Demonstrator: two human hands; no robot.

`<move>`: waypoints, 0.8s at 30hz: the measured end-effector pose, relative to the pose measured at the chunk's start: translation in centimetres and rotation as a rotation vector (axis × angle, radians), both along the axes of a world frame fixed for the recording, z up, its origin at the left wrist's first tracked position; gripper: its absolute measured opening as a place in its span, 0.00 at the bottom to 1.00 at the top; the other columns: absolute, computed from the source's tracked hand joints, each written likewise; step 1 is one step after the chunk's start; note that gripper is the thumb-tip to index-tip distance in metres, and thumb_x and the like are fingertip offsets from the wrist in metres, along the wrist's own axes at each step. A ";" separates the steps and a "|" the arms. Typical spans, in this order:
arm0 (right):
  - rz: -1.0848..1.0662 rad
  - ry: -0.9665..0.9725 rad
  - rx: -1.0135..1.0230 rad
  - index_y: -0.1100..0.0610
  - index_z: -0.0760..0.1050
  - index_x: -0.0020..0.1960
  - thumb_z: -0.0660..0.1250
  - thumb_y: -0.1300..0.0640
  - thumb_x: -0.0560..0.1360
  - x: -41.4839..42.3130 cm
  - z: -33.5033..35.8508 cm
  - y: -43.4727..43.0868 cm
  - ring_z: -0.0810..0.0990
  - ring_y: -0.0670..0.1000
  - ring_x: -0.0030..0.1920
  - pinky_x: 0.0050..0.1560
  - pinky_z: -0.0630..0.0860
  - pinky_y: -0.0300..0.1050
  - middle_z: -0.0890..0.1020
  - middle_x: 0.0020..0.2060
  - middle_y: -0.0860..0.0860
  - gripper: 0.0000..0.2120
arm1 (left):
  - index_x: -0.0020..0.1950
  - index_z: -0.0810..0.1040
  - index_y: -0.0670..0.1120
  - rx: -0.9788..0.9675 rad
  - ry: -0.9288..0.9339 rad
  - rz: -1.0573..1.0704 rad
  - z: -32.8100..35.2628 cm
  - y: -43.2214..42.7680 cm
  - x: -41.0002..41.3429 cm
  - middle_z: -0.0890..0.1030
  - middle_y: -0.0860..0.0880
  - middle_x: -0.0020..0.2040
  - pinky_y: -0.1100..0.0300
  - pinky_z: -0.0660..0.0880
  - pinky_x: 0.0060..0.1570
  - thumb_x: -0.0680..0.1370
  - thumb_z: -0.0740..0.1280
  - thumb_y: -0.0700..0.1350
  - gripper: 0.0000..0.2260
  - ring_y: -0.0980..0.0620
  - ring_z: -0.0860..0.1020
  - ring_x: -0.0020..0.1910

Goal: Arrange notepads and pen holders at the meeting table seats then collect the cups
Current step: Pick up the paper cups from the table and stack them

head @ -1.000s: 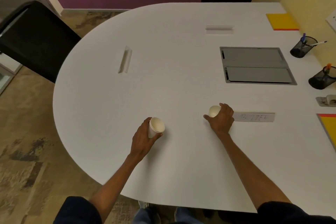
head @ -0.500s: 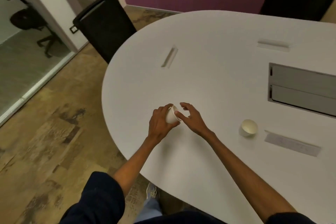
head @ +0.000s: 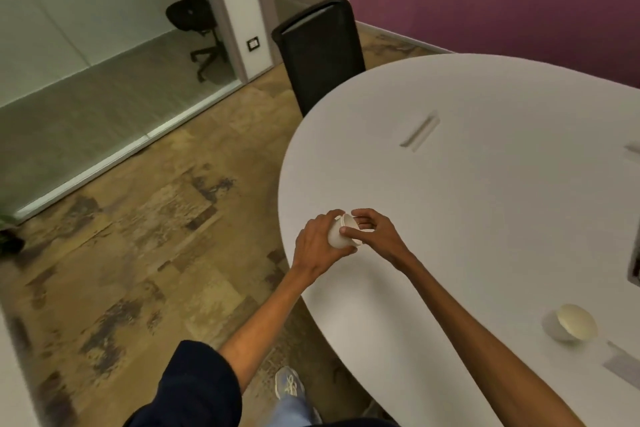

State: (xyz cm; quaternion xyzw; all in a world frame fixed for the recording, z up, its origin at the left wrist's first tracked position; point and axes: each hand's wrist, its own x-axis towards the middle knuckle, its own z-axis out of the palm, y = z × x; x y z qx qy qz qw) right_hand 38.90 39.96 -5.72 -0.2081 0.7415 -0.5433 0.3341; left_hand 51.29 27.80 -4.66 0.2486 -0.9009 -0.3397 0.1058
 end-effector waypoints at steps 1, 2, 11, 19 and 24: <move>0.013 0.002 0.003 0.49 0.77 0.60 0.81 0.44 0.62 0.3 0.0 -1.1 0.82 0.46 0.54 0.57 0.80 0.45 0.83 0.53 0.47 0.29 | 0.67 0.69 0.58 -0.007 0.000 0.007 0.0 -1.0 0.5 0.78 0.55 0.58 0.53 0.75 0.52 0.65 0.75 0.62 0.33 0.52 0.75 0.56; 0.025 0.004 0.008 0.49 0.77 0.60 0.81 0.44 0.62 0.7 0.0 -2.1 0.82 0.47 0.54 0.57 0.80 0.44 0.83 0.52 0.47 0.29 | 0.67 0.70 0.57 -0.016 -0.001 0.012 0.0 -2.0 1.1 0.78 0.55 0.58 0.53 0.75 0.52 0.65 0.75 0.62 0.33 0.52 0.75 0.55; 0.186 -0.001 0.043 0.55 0.81 0.58 0.82 0.45 0.60 4.0 0.4 -14.4 0.84 0.51 0.52 0.53 0.83 0.48 0.85 0.50 0.51 0.30 | 0.65 0.74 0.56 -0.046 0.028 0.062 0.2 -13.8 6.6 0.80 0.53 0.57 0.52 0.76 0.53 0.62 0.77 0.60 0.32 0.52 0.76 0.53; 0.330 0.038 0.026 0.52 0.80 0.61 0.81 0.48 0.63 8.5 1.9 -26.0 0.84 0.44 0.51 0.49 0.80 0.35 0.85 0.51 0.44 0.29 | 0.65 0.76 0.55 -0.037 0.063 0.164 1.2 -23.7 12.5 0.81 0.54 0.59 0.53 0.76 0.54 0.63 0.79 0.60 0.33 0.53 0.78 0.55; 0.434 0.064 0.008 0.54 0.78 0.62 0.79 0.55 0.66 9.4 3.7 -32.6 0.82 0.42 0.50 0.44 0.78 0.29 0.83 0.50 0.41 0.25 | 0.67 0.75 0.52 -0.021 0.092 0.269 1.8 -28.7 14.6 0.81 0.52 0.61 0.51 0.76 0.55 0.63 0.79 0.59 0.35 0.51 0.78 0.57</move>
